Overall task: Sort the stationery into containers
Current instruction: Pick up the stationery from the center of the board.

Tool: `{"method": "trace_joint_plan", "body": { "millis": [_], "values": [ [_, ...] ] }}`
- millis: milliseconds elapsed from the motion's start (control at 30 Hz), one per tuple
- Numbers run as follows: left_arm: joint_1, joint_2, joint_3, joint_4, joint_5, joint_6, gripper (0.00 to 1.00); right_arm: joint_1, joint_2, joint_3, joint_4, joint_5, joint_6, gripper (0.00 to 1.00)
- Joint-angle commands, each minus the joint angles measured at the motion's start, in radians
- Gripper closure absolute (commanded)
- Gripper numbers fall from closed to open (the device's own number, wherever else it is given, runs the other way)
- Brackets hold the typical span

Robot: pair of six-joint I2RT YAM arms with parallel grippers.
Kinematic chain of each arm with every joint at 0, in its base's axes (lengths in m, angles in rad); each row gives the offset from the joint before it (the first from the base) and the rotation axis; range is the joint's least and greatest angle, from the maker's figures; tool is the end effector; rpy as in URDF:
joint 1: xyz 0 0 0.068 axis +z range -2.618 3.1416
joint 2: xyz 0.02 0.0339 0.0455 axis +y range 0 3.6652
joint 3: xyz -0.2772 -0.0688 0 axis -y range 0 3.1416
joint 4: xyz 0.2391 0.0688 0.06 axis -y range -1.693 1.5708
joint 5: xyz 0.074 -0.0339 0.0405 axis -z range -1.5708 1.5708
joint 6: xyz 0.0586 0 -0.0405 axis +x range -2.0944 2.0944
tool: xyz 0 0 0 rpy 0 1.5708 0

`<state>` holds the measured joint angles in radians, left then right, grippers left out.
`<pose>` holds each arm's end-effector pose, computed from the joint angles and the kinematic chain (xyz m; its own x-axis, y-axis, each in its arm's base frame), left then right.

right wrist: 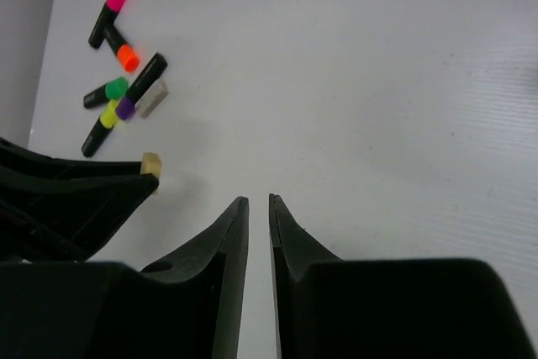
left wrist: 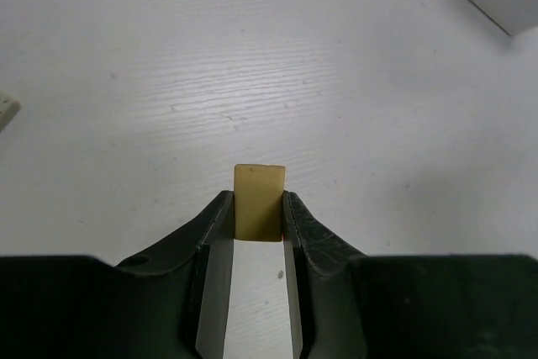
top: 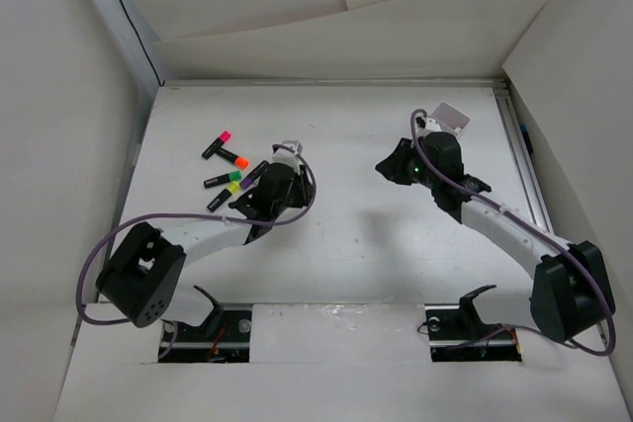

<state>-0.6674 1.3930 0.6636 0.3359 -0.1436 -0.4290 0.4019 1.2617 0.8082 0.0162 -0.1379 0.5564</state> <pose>0.2496 -0.1860 0.2211 -0.4855 -0.1416 -0.8627 0.3374 0.8800 -0.3343 0.2697 0.1234 0.2708 -0.5961 0.3150 -0.7385 -0.2205 0.8202 0.5279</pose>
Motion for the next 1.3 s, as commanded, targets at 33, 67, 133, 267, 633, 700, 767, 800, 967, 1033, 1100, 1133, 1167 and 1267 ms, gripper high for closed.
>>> {"method": "trace_joint_plan", "body": {
  "millis": [33,67,133,267,633,700,767,800,967,1033,1100,1133,1167,1267],
  "values": [
    [-0.037,-0.040,-0.039,0.152,0.121,0.107,0.96,-0.003,0.063,0.029,0.083,-0.230,-0.009,0.79],
    [-0.047,-0.029,-0.039,0.161,0.121,0.120,0.96,-0.003,0.074,0.039,0.083,-0.277,-0.009,0.76],
    [-0.058,-0.008,-0.021,0.161,0.121,0.144,0.96,-0.003,0.106,0.048,0.096,-0.316,-0.018,0.59],
    [-0.095,0.024,0.002,0.204,0.133,0.170,0.96,0.021,0.139,0.059,0.114,-0.404,-0.018,0.41],
    [-0.126,0.018,0.019,0.227,0.228,0.216,0.96,0.012,0.183,0.049,0.156,-0.453,0.016,0.46],
    [-0.126,0.009,0.008,0.236,0.239,0.216,0.96,0.012,0.192,0.060,0.156,-0.463,0.016,0.48],
    [-0.126,0.009,0.008,0.236,0.262,0.226,0.96,0.003,0.202,0.060,0.156,-0.453,0.025,0.48],
    [-0.126,0.009,0.020,0.236,0.262,0.226,0.96,0.003,0.202,0.060,0.156,-0.453,0.025,0.48],
    [-0.126,0.009,0.030,0.236,0.309,0.246,0.96,-0.006,0.223,0.060,0.165,-0.466,0.036,0.40],
    [-0.126,0.021,0.040,0.236,0.332,0.246,0.95,-0.006,0.232,0.060,0.174,-0.466,0.036,0.40],
    [-0.126,0.031,0.050,0.227,0.341,0.257,0.95,-0.006,0.255,0.060,0.186,-0.492,0.046,0.40],
    [-0.126,0.031,0.050,0.227,0.342,0.257,0.95,-0.006,0.255,0.060,0.186,-0.515,0.046,0.40],
    [-0.126,0.031,0.050,0.227,0.342,0.257,0.95,-0.006,0.266,0.060,0.198,-0.516,0.056,0.40],
    [-0.126,0.041,0.059,0.227,0.351,0.257,0.95,-0.015,0.292,0.060,0.208,-0.525,0.066,0.40]
  ]
}}
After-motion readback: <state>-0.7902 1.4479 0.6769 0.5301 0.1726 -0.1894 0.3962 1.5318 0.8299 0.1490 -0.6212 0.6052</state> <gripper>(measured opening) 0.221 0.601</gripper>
